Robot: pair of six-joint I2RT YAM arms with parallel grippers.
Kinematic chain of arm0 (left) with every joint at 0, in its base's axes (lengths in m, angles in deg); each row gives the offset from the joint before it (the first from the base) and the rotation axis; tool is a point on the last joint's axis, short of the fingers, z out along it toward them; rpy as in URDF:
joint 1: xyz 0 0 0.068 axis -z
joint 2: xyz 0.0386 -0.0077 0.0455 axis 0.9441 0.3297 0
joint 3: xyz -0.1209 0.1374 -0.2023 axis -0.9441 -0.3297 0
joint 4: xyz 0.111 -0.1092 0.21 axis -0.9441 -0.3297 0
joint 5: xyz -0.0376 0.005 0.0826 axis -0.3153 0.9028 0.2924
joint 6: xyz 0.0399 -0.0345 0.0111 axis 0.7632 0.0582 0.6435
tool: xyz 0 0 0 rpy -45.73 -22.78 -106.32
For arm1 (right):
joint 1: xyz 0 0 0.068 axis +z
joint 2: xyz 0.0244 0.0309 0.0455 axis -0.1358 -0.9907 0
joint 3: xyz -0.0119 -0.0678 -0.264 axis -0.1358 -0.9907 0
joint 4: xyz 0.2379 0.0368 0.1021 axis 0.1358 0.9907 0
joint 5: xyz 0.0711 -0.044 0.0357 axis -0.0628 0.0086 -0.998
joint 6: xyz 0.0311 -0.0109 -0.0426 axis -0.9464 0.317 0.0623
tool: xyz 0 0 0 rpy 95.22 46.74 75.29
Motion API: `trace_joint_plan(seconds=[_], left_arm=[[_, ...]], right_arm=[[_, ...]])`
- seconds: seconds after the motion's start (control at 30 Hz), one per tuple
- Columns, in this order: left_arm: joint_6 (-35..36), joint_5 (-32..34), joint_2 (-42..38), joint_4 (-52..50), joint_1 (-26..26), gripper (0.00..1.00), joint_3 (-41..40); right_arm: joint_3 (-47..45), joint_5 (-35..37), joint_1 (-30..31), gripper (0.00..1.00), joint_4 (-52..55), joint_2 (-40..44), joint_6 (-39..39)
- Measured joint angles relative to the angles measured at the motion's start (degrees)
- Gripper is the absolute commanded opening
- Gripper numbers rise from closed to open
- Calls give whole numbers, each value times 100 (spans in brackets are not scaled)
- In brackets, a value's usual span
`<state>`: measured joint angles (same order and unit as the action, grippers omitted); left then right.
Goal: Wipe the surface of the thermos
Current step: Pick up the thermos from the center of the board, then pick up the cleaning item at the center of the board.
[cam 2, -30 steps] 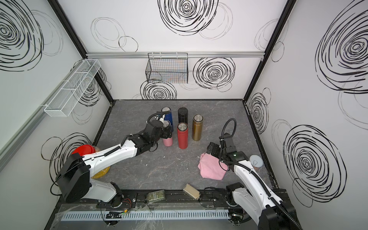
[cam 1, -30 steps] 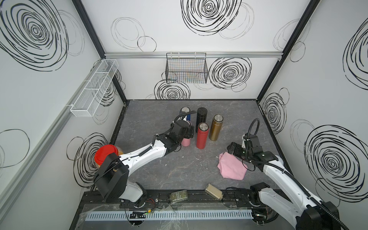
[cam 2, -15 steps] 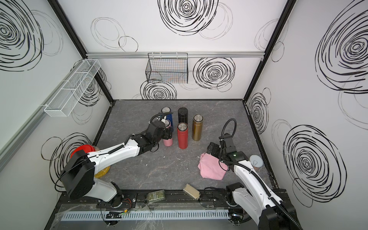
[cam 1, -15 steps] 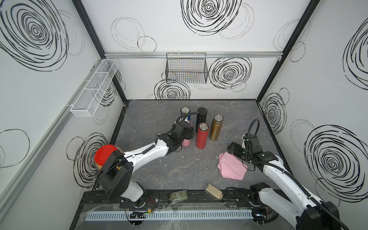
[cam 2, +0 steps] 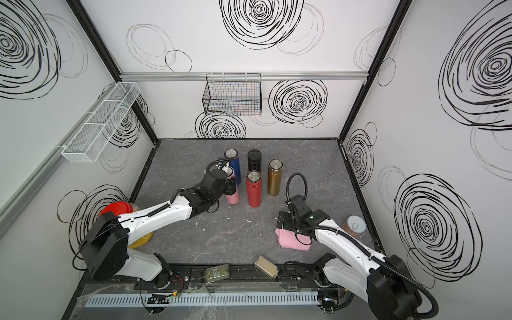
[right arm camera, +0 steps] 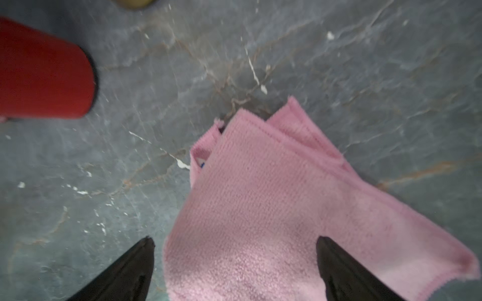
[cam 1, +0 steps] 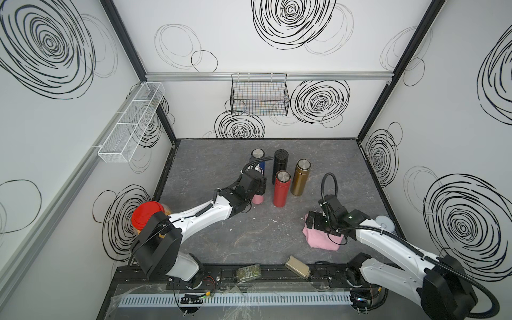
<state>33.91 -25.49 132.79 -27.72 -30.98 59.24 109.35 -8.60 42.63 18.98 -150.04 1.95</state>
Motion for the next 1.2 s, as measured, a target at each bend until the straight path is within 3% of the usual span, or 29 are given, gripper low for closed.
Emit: trace_joint_plan(seconds=[0.3,0.53,0.67,0.77,0.83,1.13,1.17,1.2], left_arm=[[-203,-83,-1049,-133,-120,0,-603],[-354,-293,-1322,-129,-133,0,-826],[-404,-352,-1346,-138,-133,0,-944],[-426,-393,-1397,-133,-133,0,-997],[-439,-417,-1423,-129,-133,0,-1029],[-455,-474,-1521,-66,-166,0,-1213],[-457,-483,-1539,-63,-170,0,-1228],[-459,-483,-1554,-55,-170,0,-1246]], right_arm=[[-2,511,531,93,114,-643,-623],[-144,728,557,70,109,-474,-960],[-210,765,557,50,109,-374,-1045],[-225,761,557,26,90,-374,-1091],[-229,748,557,0,61,-374,-1086],[-332,444,560,0,-103,136,-1102],[-382,415,560,9,-168,328,-1073],[-426,396,560,29,-216,509,-1058]])
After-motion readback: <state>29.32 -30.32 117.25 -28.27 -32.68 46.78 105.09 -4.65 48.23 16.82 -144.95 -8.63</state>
